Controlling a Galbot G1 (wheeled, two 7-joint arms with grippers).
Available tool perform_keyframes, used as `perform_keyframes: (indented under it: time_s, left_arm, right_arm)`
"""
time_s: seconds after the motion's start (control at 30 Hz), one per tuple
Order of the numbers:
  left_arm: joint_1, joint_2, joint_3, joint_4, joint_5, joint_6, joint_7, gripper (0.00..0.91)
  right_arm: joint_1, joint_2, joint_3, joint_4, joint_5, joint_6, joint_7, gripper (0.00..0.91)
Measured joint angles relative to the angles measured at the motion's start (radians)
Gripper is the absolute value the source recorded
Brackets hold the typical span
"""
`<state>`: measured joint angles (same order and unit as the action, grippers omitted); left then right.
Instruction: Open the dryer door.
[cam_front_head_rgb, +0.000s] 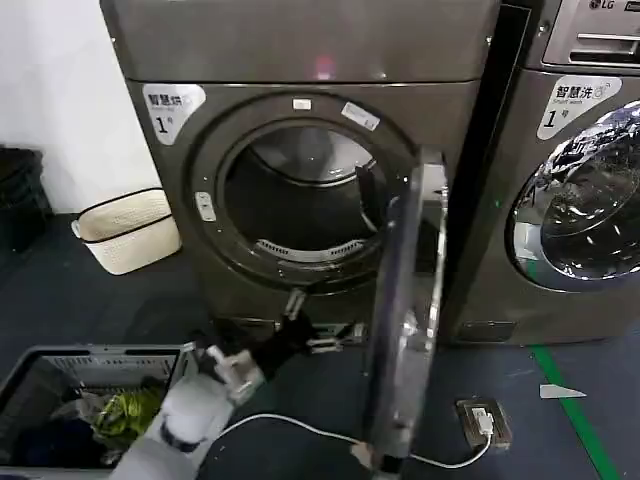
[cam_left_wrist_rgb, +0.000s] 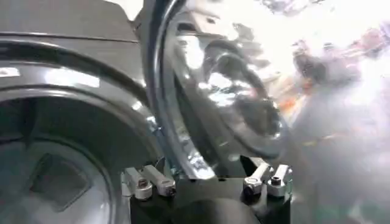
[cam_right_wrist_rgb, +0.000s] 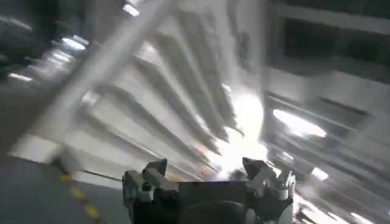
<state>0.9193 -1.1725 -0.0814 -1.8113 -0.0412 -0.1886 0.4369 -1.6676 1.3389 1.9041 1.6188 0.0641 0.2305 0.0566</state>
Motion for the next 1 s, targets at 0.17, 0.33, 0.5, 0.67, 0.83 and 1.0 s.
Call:
perform_keyframes:
  time_s: [0.17,0.33,0.5,0.67,0.83,1.0]
  left_arm:
    - [-0.097,-0.049,0.095,0.069,0.002,-0.003,-0.002,0.907]
    - [-0.183,-0.109,0.182,0.143,0.002,-0.010,0.000,0.907]
    - [-0.250,-0.160,0.241,0.212,0.001,-0.011,0.000,0.907]
    - [-0.309,-0.214,0.293,0.279,-0.034,0.008,0.004,0.907]
    - [-0.366,-0.254,0.334,0.336,-0.050,0.020,0.008,0.907]
    - [-0.418,-0.300,0.366,0.398,-0.049,0.023,0.011,0.907]
  right_arm:
    - [-0.022,0.004,0.083,-0.032,0.001,-0.002,0.017,0.907]
    - [-0.046,0.006,0.158,-0.065,0.001,-0.005,0.025,0.907]
    - [-0.064,-0.006,0.215,-0.103,0.002,-0.040,0.047,0.907]
    - [-0.076,-0.030,0.259,-0.148,0.003,-0.069,0.104,0.907]
    - [-0.080,-0.043,0.287,-0.196,0.003,-0.046,0.133,0.907]
    - [-0.082,-0.044,0.308,-0.221,0.003,-0.014,0.146,0.907]
